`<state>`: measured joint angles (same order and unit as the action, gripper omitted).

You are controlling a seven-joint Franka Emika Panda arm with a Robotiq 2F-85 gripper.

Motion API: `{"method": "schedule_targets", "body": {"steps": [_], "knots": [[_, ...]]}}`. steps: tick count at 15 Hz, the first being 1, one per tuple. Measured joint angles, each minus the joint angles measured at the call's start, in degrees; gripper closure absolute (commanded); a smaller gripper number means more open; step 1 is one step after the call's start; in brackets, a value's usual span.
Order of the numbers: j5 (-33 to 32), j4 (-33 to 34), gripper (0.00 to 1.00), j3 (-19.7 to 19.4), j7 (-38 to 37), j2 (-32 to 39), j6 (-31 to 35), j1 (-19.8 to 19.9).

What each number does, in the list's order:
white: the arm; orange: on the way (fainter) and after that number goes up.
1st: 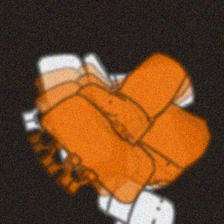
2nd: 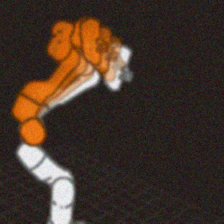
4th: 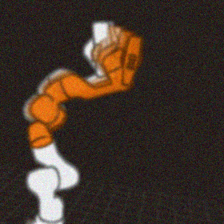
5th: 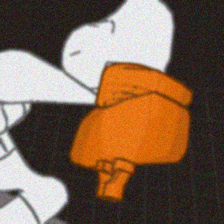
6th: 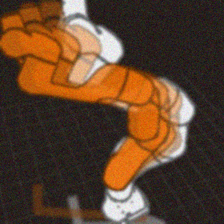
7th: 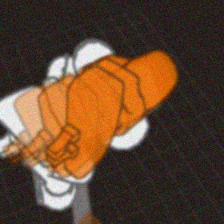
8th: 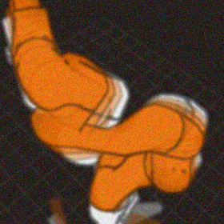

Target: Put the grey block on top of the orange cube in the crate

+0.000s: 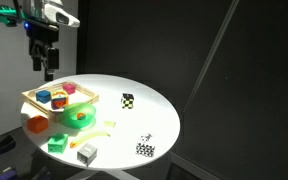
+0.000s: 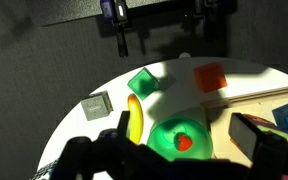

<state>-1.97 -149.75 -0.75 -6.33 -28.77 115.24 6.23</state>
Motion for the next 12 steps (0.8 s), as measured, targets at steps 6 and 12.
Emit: {"method": "schedule_targets", "body": {"steps": [6,12], "knots": [[-4.00,0.16,0.00,-0.02,-5.13,1.73,2.24,3.01],[-4.79,0.37,0.00,-1.84,-8.24,5.01,6.66,6.02]]}}
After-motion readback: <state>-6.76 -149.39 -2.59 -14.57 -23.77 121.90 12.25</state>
